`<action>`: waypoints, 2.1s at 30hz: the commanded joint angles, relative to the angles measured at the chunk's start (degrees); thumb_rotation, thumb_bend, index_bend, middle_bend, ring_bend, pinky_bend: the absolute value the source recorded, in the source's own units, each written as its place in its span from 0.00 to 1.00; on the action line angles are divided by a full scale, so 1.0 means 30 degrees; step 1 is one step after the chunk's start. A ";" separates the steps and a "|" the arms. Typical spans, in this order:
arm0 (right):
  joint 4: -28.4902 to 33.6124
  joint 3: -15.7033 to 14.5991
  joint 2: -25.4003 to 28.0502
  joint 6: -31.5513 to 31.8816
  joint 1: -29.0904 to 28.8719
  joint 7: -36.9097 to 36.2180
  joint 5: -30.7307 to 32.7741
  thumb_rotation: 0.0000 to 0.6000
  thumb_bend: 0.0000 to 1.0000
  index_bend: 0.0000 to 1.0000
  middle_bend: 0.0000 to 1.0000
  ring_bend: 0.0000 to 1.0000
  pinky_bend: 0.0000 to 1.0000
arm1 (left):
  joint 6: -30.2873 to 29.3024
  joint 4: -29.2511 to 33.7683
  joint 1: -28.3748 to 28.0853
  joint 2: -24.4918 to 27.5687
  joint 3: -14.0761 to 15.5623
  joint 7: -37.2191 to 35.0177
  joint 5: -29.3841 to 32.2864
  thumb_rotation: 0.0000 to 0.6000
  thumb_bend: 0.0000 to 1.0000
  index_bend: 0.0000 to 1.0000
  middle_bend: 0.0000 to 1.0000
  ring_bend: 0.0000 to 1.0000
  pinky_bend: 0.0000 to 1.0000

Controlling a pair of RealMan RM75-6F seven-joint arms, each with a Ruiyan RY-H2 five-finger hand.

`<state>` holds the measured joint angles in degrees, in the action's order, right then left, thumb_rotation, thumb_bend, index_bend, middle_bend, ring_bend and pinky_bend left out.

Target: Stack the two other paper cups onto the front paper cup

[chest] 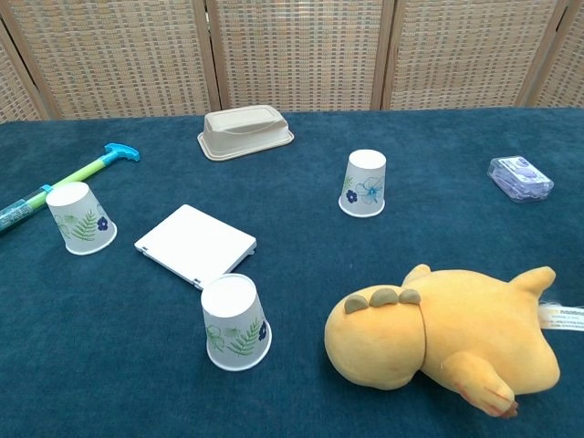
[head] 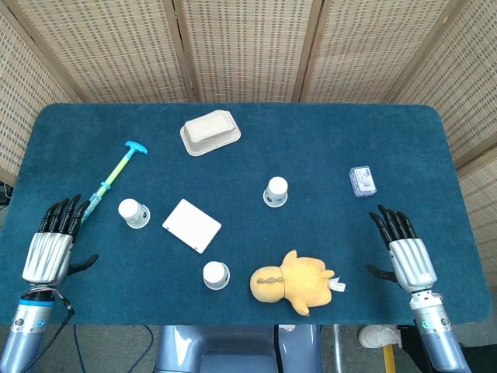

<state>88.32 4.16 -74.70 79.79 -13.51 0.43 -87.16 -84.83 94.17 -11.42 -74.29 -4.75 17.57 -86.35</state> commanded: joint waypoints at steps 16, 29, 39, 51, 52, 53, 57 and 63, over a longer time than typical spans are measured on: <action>0.0104 0.0063 0.0303 0.0043 0.0069 -0.0747 0.0021 1.00 0.18 0.00 0.00 0.00 0.00 | 0.4046 0.1225 -0.2153 0.2351 -0.1564 0.0343 0.2946 1.00 0.12 0.00 0.00 0.00 0.07; 0.0186 0.0133 0.0483 -0.0120 0.0075 -0.1120 0.0224 1.00 0.17 0.00 0.00 0.00 0.00 | 0.9507 -0.0438 -0.5948 0.1848 -0.3000 0.1998 0.8067 1.00 0.18 0.18 0.00 0.00 0.10; 0.0107 0.0270 0.0631 -0.0074 0.0125 -0.1561 0.0386 1.00 0.17 0.00 0.00 0.00 0.00 | 1.0923 -0.1384 -0.7684 0.0974 -0.2555 0.3473 1.0149 1.00 0.18 0.21 0.00 0.00 0.10; 0.0102 0.0325 0.0751 -0.0035 0.0169 -0.1895 0.0419 1.00 0.17 0.00 0.00 0.00 0.00 | 1.0944 -0.2283 -0.8886 -0.0094 -0.1764 0.5005 1.1717 1.00 0.18 0.23 0.00 0.00 0.10; 0.0096 0.0332 0.0758 -0.0043 0.0171 -0.1918 0.0434 1.00 0.17 0.00 0.00 0.00 0.00 | 1.0886 -0.2354 -0.8937 -0.0148 -0.1694 0.5101 1.1777 1.00 0.18 0.23 0.00 0.00 0.10; 0.0097 0.0331 0.0767 -0.0047 0.0175 -0.1938 0.0440 1.00 0.17 0.00 0.00 0.00 0.00 | 1.0841 -0.2437 -0.8984 -0.0216 -0.1619 0.5189 1.1844 1.00 0.18 0.23 0.00 0.00 0.10; 0.0104 0.0317 0.0767 -0.0067 0.0160 -0.1932 0.0394 1.00 0.18 0.00 0.00 0.00 0.00 | 1.0814 -0.2830 -0.9211 -0.0528 -0.1354 0.5416 1.2221 1.00 0.18 0.24 0.00 0.00 0.10; 0.0090 0.0339 0.0787 -0.0063 0.0177 -0.1969 0.0433 1.00 0.17 0.00 0.00 0.00 0.00 | 1.0753 -0.3396 -0.9418 -0.0945 -0.1062 0.5502 1.2557 1.00 0.19 0.25 0.00 0.00 0.10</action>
<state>88.59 5.18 -72.34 79.60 -12.99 -5.48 -85.86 -52.51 84.19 -39.56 -76.95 -8.07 34.01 -48.82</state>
